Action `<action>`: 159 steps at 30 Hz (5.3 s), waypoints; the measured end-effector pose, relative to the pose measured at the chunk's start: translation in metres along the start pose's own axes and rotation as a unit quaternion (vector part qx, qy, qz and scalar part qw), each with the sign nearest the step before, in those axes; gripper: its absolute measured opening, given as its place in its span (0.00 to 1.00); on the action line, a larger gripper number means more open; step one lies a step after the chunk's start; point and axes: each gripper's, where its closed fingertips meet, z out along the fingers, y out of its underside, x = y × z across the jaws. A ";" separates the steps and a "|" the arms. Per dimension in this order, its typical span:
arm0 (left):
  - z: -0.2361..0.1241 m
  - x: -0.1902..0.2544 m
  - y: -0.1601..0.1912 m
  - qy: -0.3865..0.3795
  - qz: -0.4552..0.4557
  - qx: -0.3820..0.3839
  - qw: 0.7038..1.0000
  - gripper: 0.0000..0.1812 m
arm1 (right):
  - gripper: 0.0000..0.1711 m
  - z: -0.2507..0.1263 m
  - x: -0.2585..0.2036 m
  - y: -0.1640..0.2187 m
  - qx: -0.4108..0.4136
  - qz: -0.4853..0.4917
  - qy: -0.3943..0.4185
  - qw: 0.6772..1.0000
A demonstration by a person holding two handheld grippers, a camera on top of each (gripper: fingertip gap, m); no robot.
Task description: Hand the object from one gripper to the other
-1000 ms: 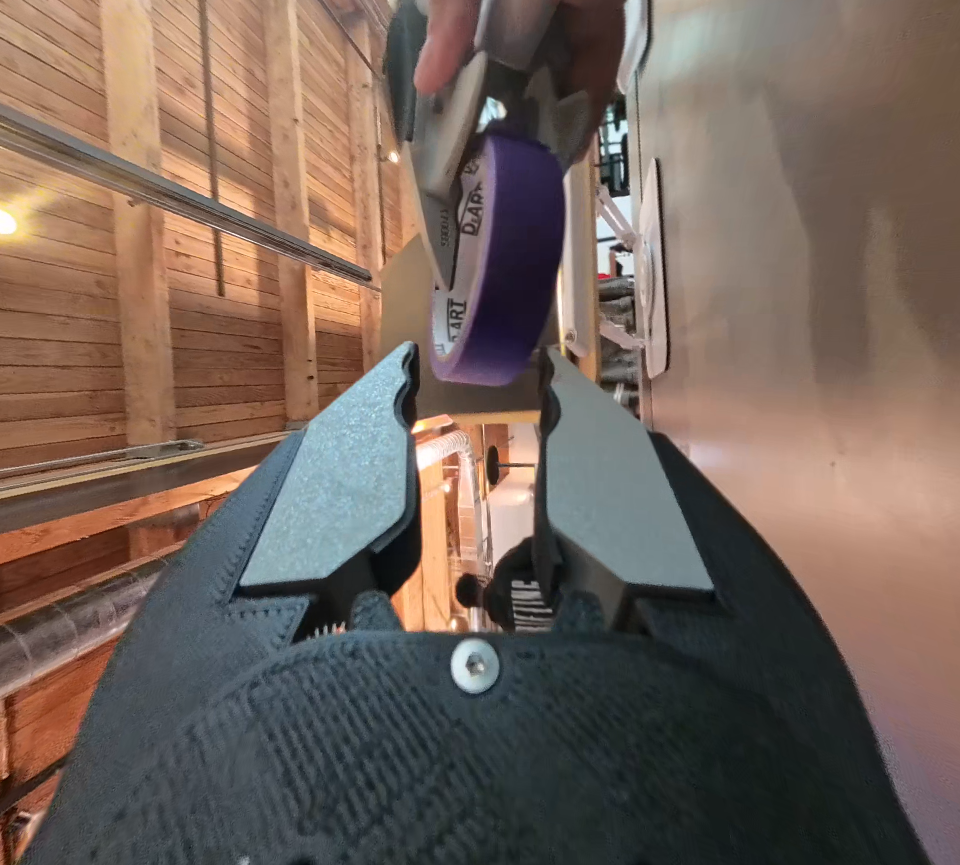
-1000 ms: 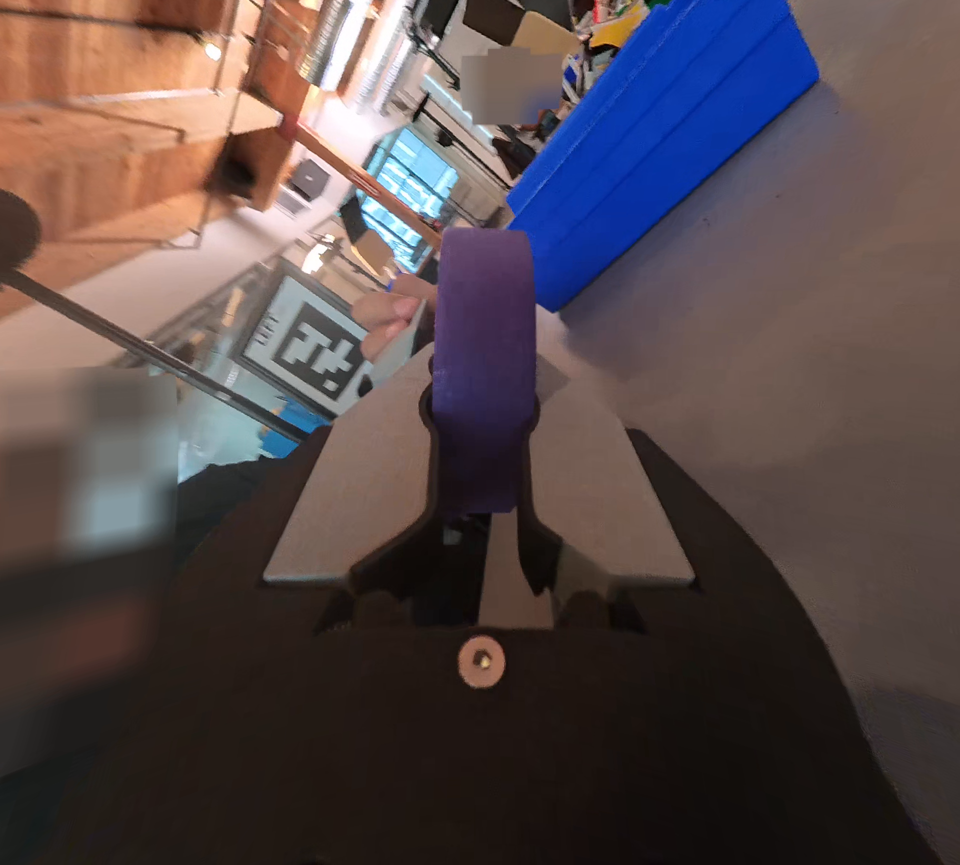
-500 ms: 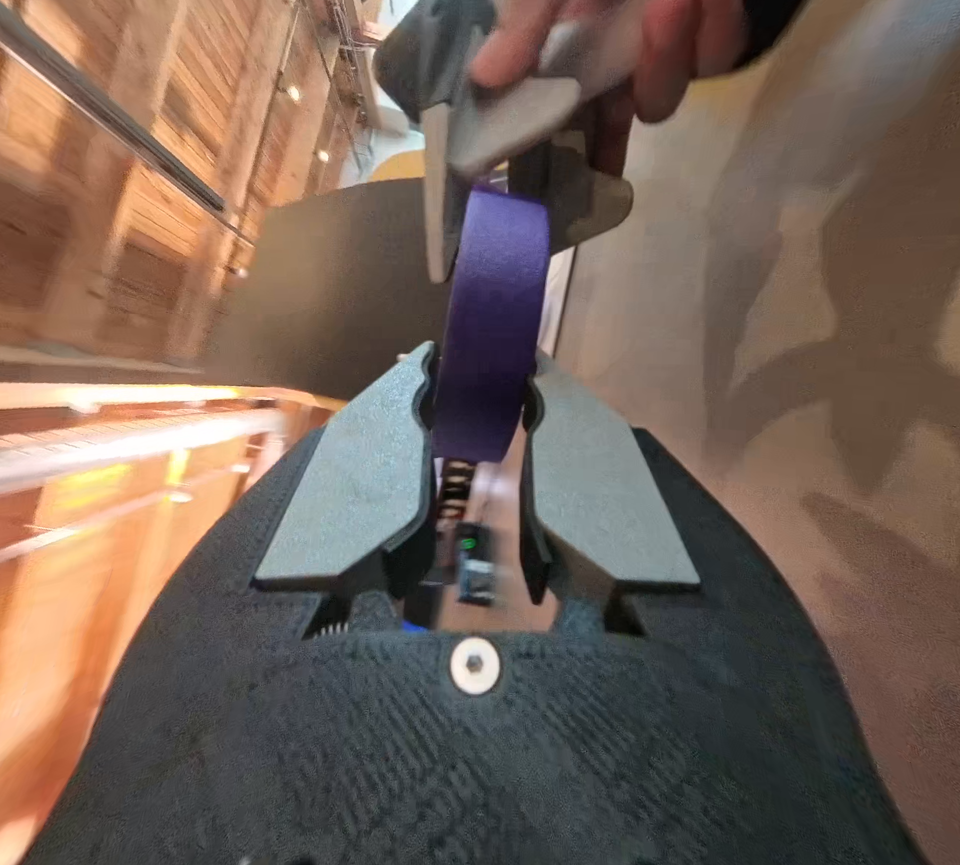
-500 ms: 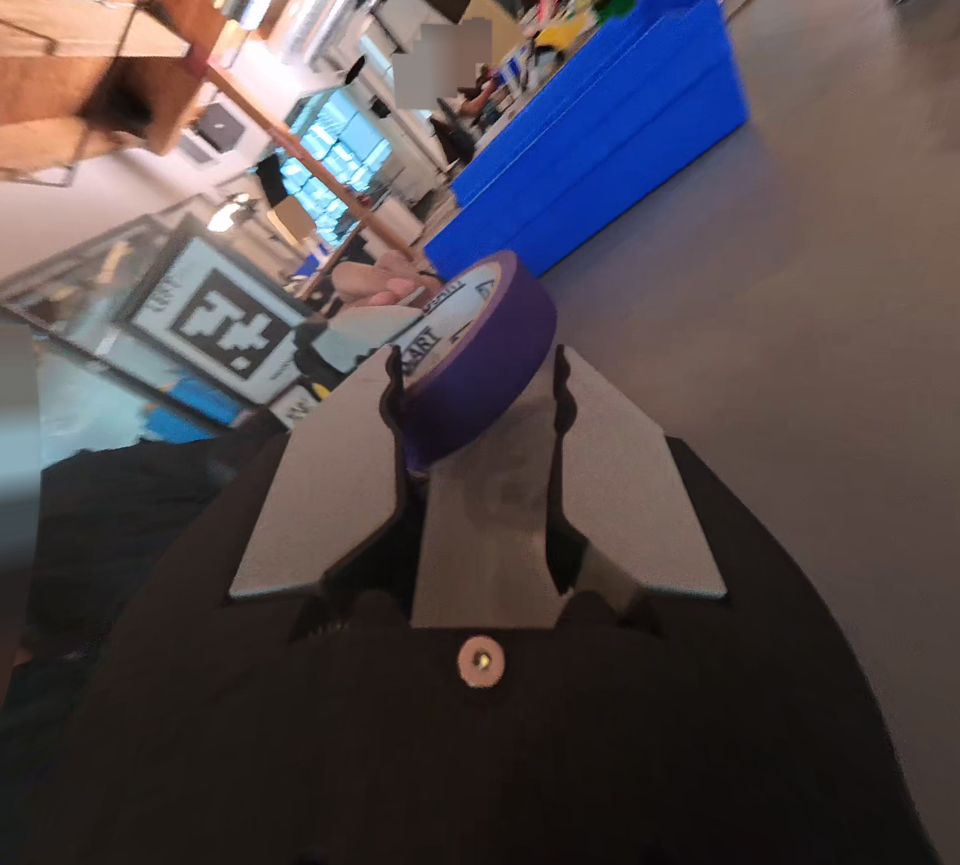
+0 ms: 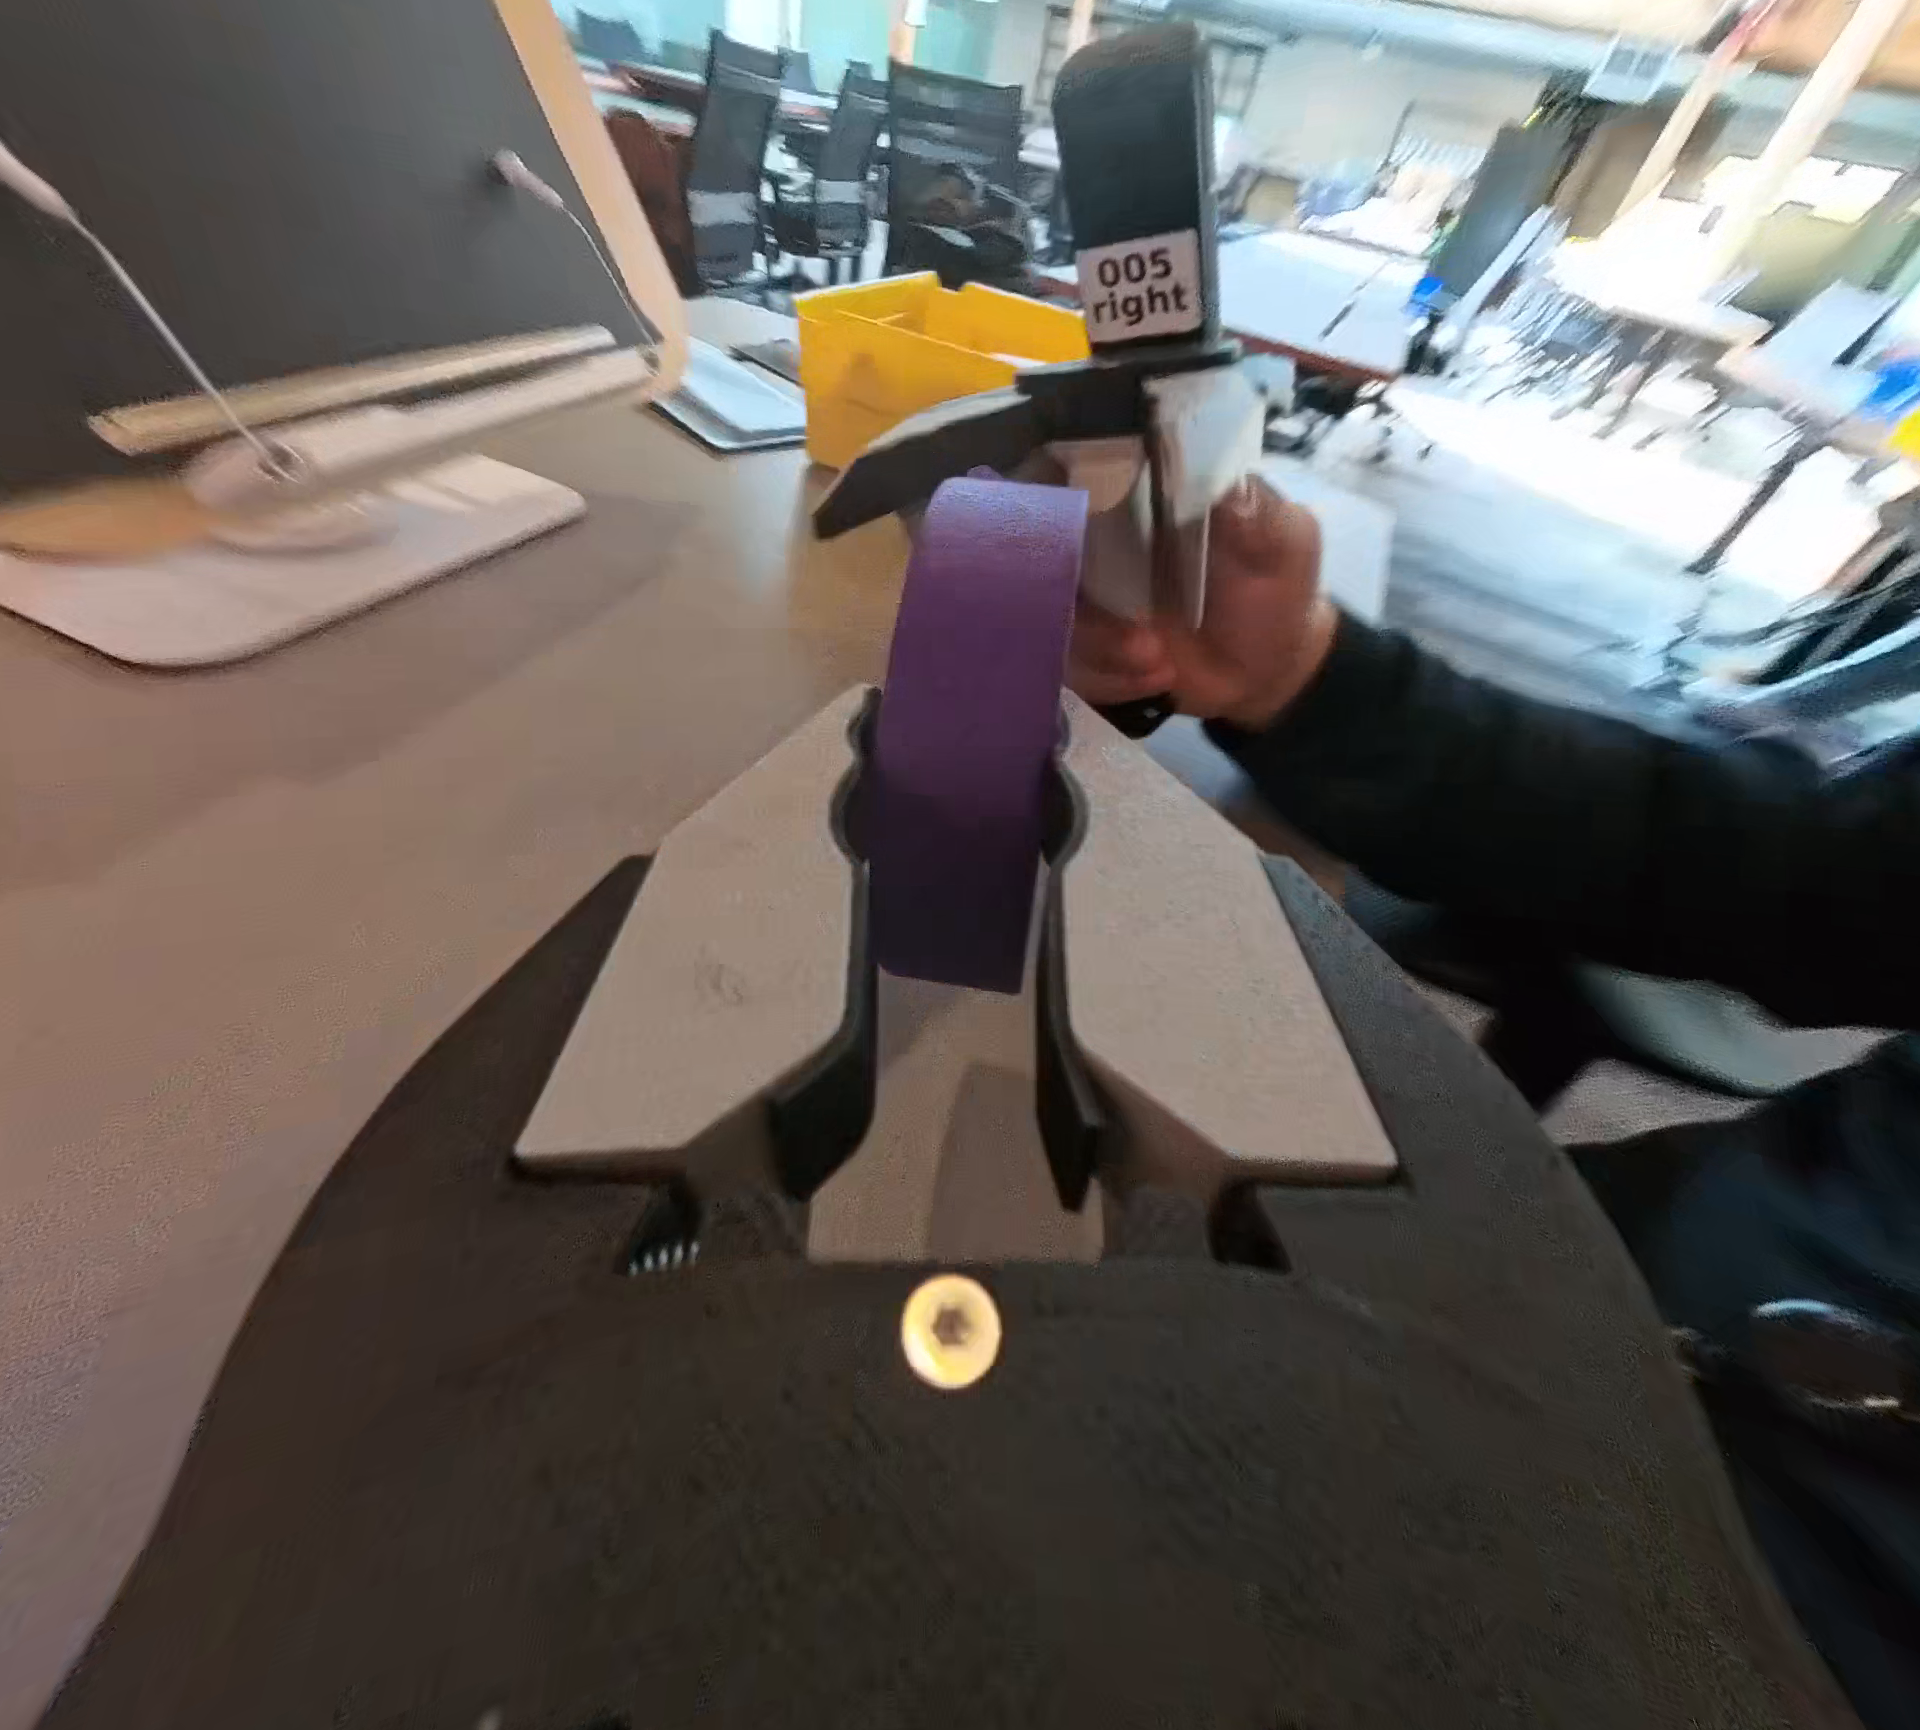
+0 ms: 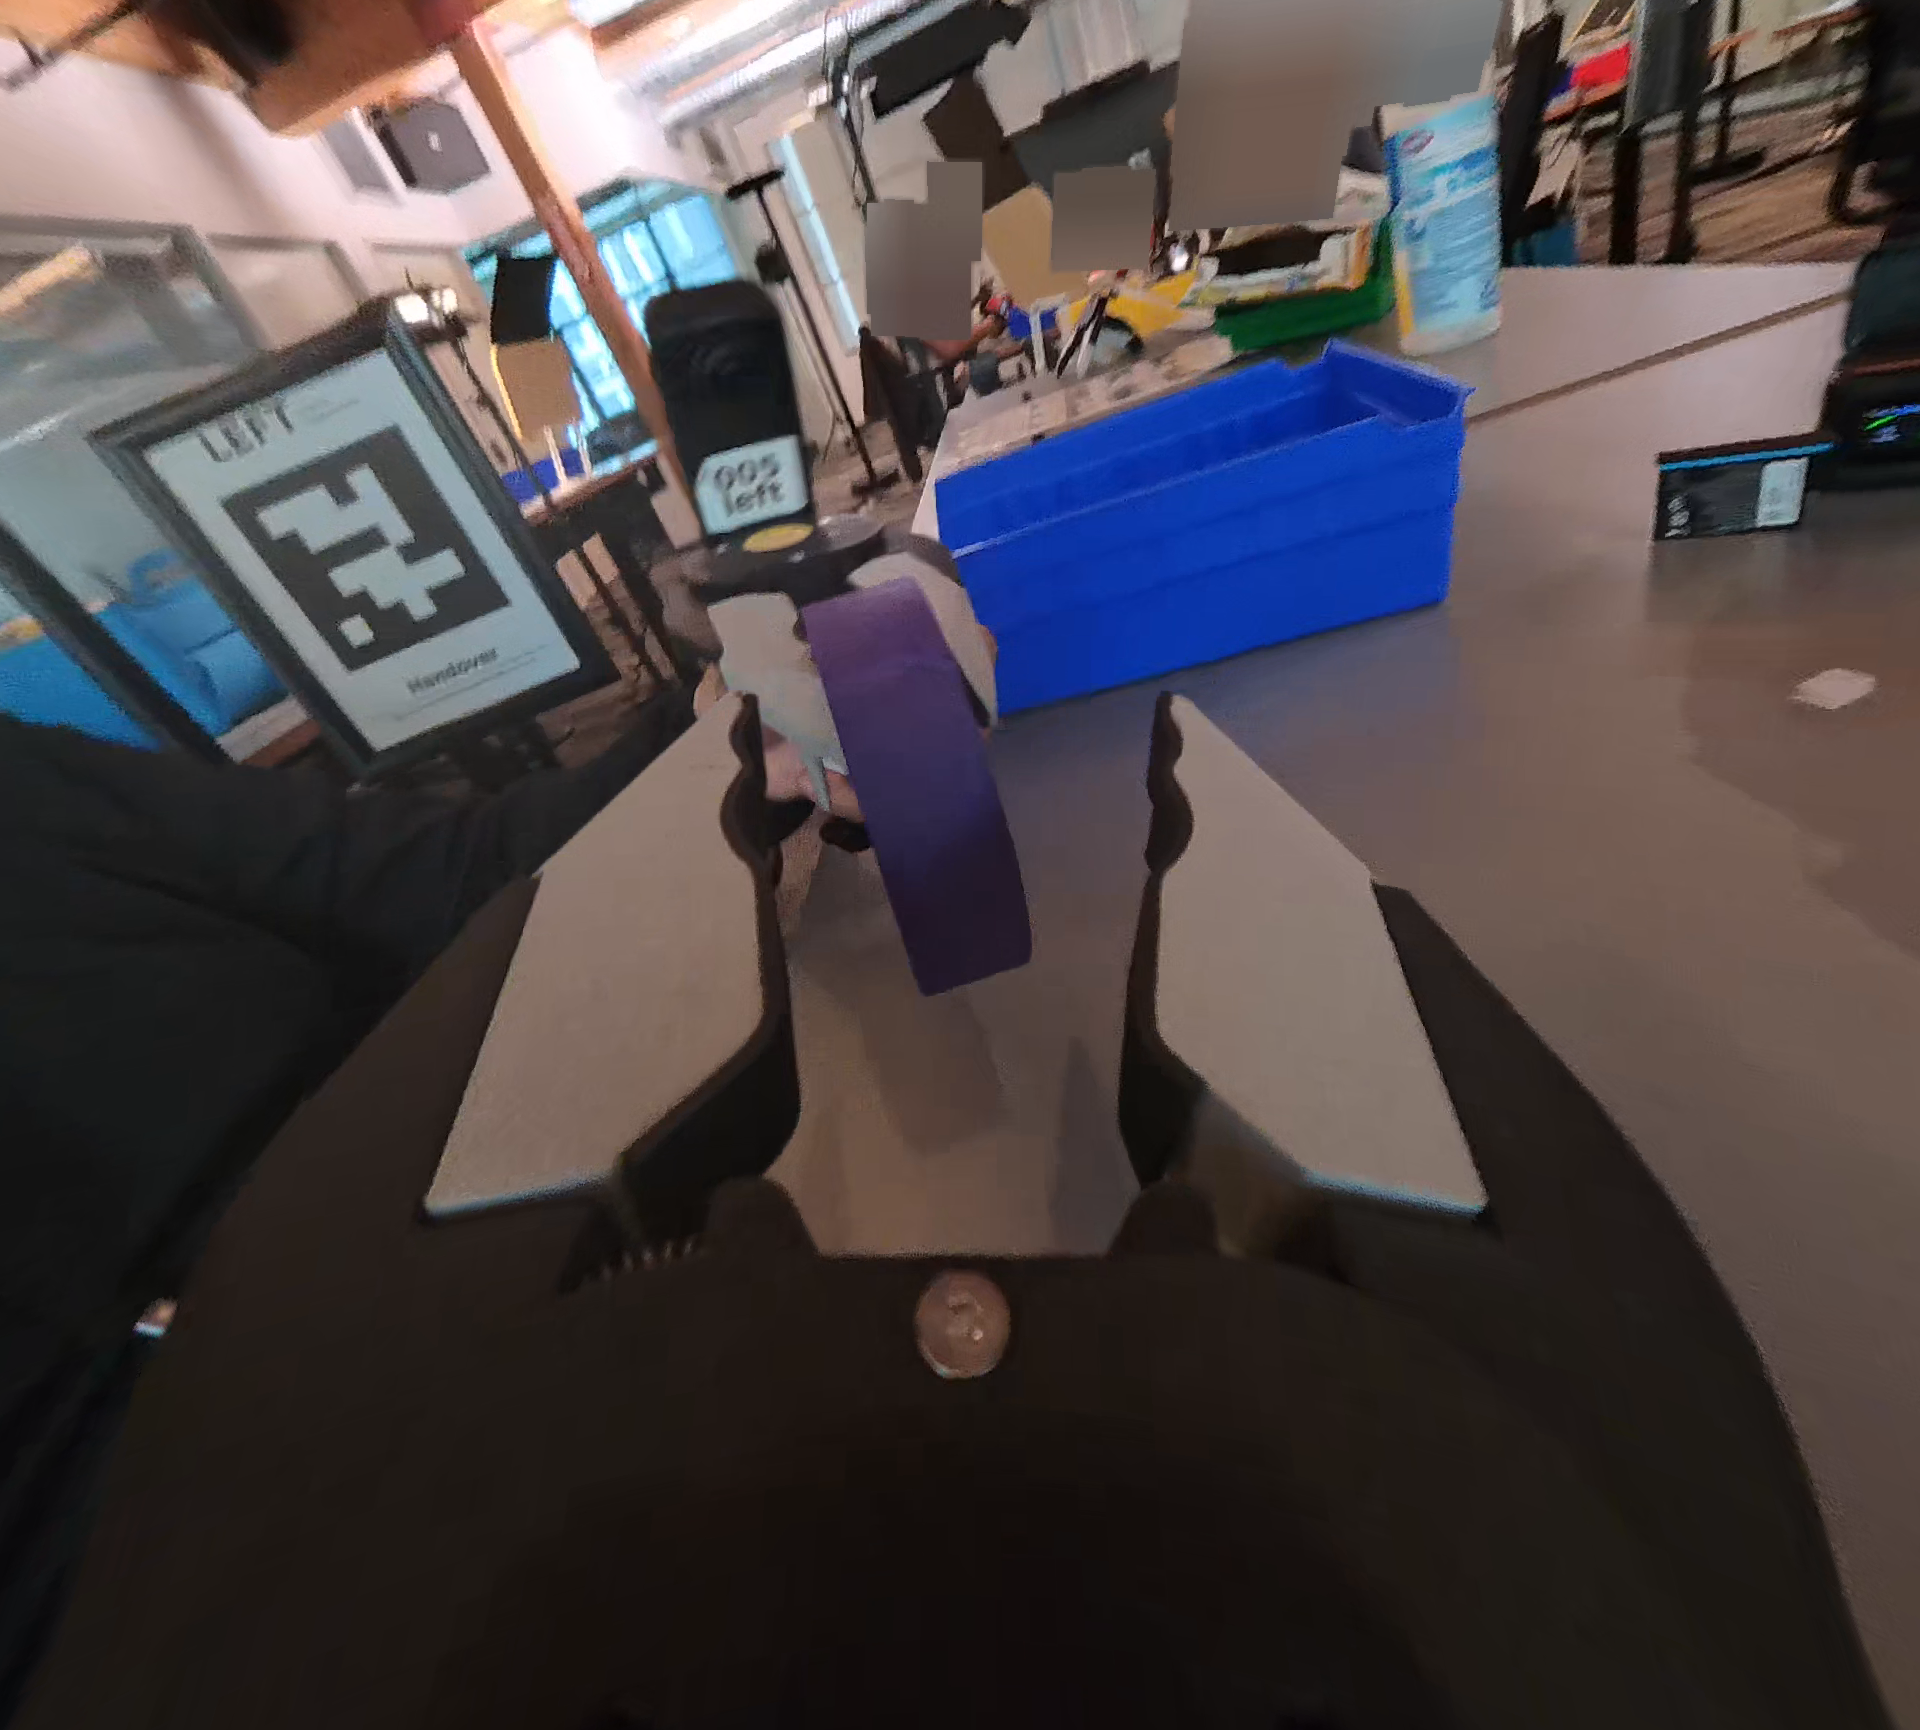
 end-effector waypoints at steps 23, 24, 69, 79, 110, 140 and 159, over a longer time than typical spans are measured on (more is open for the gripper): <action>-0.023 -0.043 0.009 -0.202 0.245 -0.105 0.942 0.33 | 0.15 -0.013 0.077 0.058 -0.104 0.191 0.157 0.963; -0.022 -0.046 0.011 -0.213 0.260 -0.111 0.935 0.32 | 0.15 -0.016 0.082 0.060 -0.117 0.158 0.185 0.963; -0.036 -0.061 0.019 -0.242 0.216 -0.153 0.934 0.30 | 0.40 -0.009 0.055 0.087 -0.282 -0.140 0.207 0.927; -0.054 -0.063 -0.033 -0.286 0.204 -0.069 0.934 0.25 | 0.29 -0.005 0.024 0.018 -0.190 -0.174 0.239 0.936; -0.023 -0.124 -0.182 -0.344 0.422 -0.122 0.830 0.10 | 0.00 -0.048 -0.026 -0.159 -0.152 -0.263 0.343 0.889; -0.010 -0.108 -0.119 -0.333 0.361 -0.163 0.856 0.16 | 0.03 -0.025 0.000 -0.117 -0.148 -0.095 0.278 0.944; -0.066 -0.129 -0.183 -0.451 0.384 -0.091 0.801 0.03 | 0.00 -0.265 -0.047 -0.017 -0.699 -0.010 0.391 0.598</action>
